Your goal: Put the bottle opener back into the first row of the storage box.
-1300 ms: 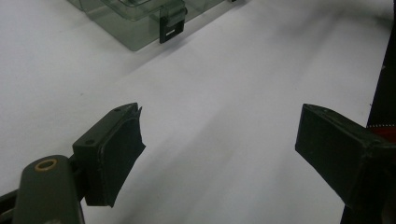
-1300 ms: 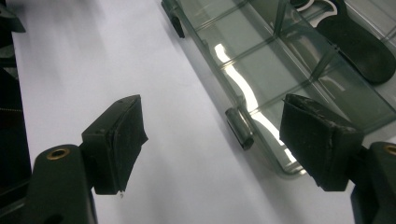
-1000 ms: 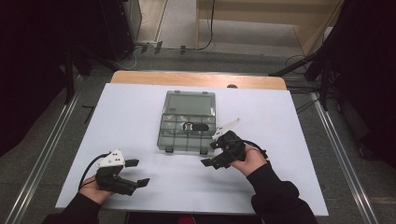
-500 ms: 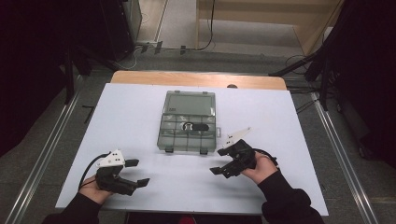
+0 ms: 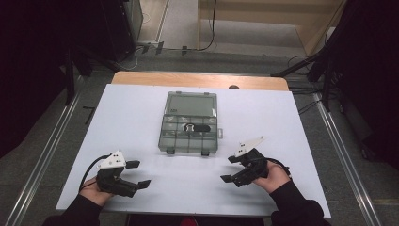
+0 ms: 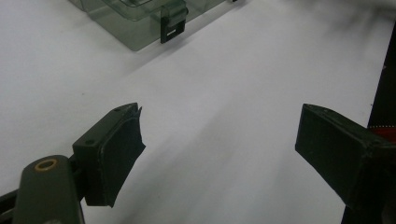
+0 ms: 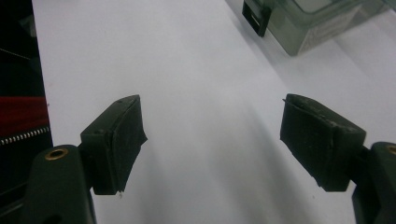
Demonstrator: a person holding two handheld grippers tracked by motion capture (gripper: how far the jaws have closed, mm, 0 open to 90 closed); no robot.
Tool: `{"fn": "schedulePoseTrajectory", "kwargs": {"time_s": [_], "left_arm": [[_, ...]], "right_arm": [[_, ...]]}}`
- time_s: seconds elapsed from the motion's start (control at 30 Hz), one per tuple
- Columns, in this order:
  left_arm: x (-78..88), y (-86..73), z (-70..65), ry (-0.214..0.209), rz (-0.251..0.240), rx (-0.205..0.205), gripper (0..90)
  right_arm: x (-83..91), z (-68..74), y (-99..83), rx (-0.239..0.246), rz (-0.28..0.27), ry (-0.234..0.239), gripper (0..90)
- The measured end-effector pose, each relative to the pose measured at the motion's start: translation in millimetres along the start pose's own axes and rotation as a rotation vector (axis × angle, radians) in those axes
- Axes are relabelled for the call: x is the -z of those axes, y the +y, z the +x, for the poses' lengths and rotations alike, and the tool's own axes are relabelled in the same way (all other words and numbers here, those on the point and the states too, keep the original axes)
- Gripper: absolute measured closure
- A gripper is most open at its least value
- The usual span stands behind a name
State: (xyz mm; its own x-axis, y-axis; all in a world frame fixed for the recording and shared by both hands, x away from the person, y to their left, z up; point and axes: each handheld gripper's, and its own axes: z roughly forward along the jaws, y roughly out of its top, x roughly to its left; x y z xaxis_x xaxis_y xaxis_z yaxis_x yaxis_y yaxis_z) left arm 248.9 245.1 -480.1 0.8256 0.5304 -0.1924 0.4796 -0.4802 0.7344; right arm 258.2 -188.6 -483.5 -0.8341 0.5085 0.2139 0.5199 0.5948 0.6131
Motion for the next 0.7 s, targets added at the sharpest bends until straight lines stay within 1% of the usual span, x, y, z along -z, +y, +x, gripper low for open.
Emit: {"fn": "schedulePoseTrajectory", "kwargs": {"time_s": [0.03, 0.17, 0.3, 0.43, 0.57, 0.7], "left_arm": [[-0.1, 0.0, -0.1, 0.001, -0.001, 0.002, 14.4], [-0.1, -0.1, -0.2, -0.001, -0.001, 0.0, 14.3], [0.1, 0.0, 0.1, 0.001, 0.004, -0.003, 14.3], [0.2, 0.0, 0.1, 0.0, 0.003, -0.002, 14.4], [0.1, 0.0, 0.0, 0.001, 0.003, -0.002, 14.4], [0.2, 0.0, 0.1, 0.002, 0.005, -0.003, 14.3]], "right_arm": [[0.8, -0.1, -2.0, -0.008, 0.004, -0.001, 22.6], [5.4, -1.2, -10.7, -0.013, 0.003, -0.015, 22.6], [12.2, -2.5, -22.3, -0.036, 0.002, -0.035, 22.6], [15.2, -2.7, -28.5, -0.043, -0.003, -0.042, 22.6], [19.7, -3.3, -37.1, -0.06, -0.001, -0.054, 22.6], [21.7, -4.2, -41.3, -0.068, -0.001, -0.058, 22.6]]}}
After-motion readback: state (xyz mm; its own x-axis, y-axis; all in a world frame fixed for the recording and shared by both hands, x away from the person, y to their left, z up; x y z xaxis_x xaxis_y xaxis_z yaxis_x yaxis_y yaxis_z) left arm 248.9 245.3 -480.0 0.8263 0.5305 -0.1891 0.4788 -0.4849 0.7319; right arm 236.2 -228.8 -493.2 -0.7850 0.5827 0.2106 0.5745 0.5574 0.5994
